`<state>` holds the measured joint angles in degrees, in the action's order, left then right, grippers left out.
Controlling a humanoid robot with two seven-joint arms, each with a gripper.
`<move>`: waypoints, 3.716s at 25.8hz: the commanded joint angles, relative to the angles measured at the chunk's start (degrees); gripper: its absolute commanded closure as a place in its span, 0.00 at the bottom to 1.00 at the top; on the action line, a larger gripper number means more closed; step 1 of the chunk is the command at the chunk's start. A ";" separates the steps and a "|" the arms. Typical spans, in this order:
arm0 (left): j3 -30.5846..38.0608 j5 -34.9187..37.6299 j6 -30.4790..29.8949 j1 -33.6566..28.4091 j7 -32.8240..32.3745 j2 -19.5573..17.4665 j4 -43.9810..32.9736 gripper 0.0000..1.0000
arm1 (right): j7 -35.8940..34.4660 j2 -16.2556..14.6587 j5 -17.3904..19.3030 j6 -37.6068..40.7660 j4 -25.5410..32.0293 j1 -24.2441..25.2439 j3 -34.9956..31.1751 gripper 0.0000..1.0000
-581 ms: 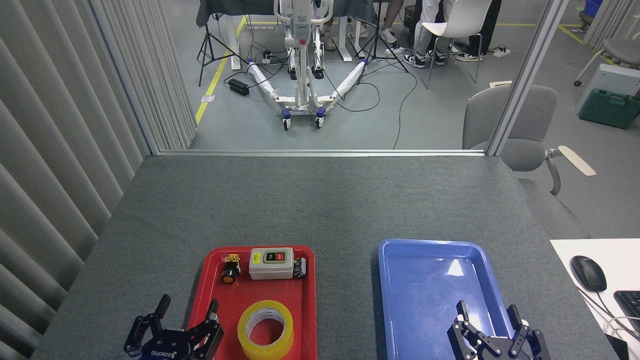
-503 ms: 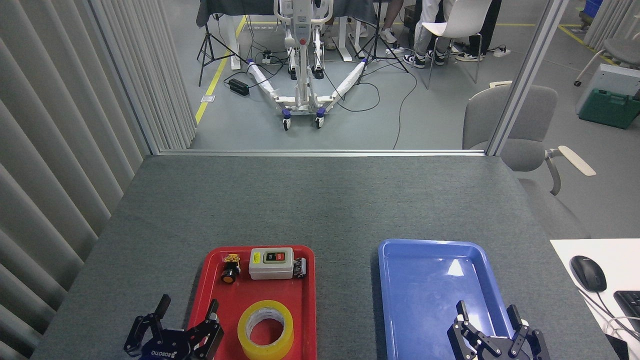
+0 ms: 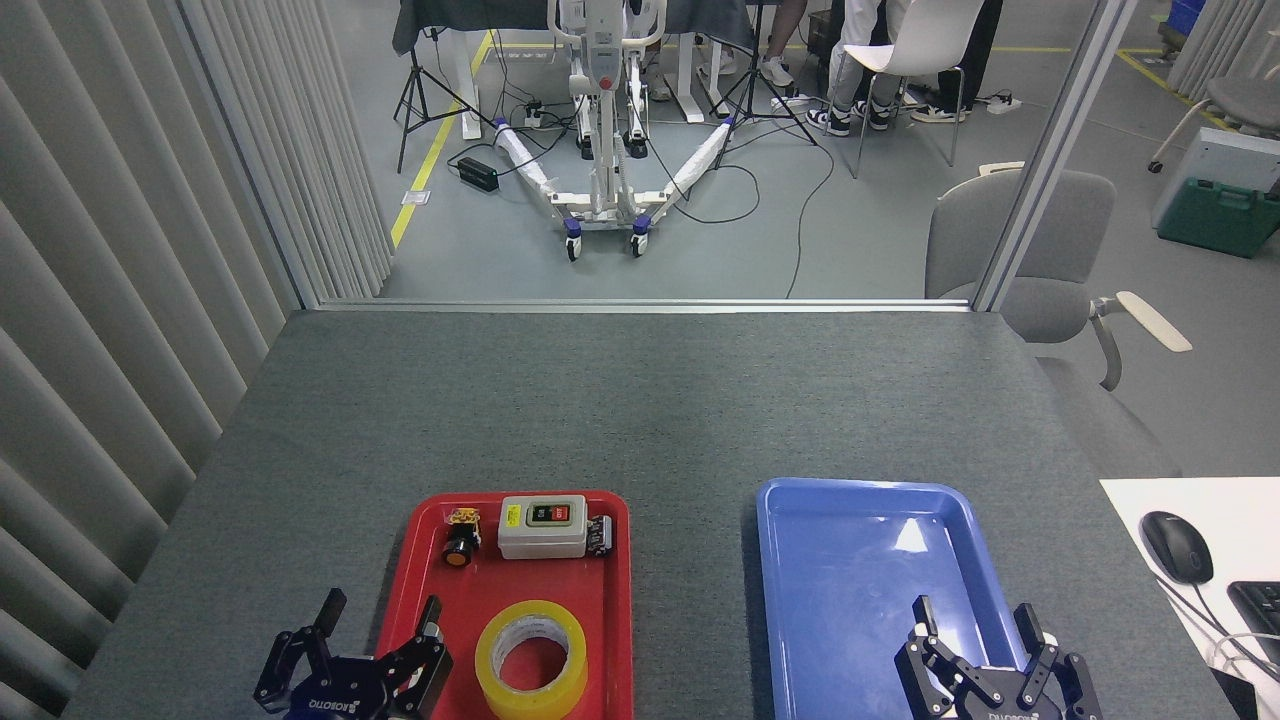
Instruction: Place and move tape with both arms
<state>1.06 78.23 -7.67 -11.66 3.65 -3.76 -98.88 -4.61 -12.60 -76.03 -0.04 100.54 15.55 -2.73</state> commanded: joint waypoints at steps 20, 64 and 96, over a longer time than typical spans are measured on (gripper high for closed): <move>-0.36 -3.17 -2.53 2.78 -2.68 -0.72 1.32 0.00 | 0.39 0.03 0.35 0.39 -0.08 0.00 0.27 0.00; -10.11 -3.17 -8.77 25.98 -64.64 -3.01 17.67 0.00 | -0.40 0.56 0.27 0.83 -1.92 -0.17 1.06 0.00; -16.26 -39.64 -37.33 31.96 -49.79 3.67 28.92 1.00 | -0.40 0.91 0.09 2.68 -2.45 -0.26 0.88 0.00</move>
<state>-12.99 42.45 -42.81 19.83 -48.46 -1.52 -72.55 -5.03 -11.68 -75.86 2.30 98.09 15.28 -1.91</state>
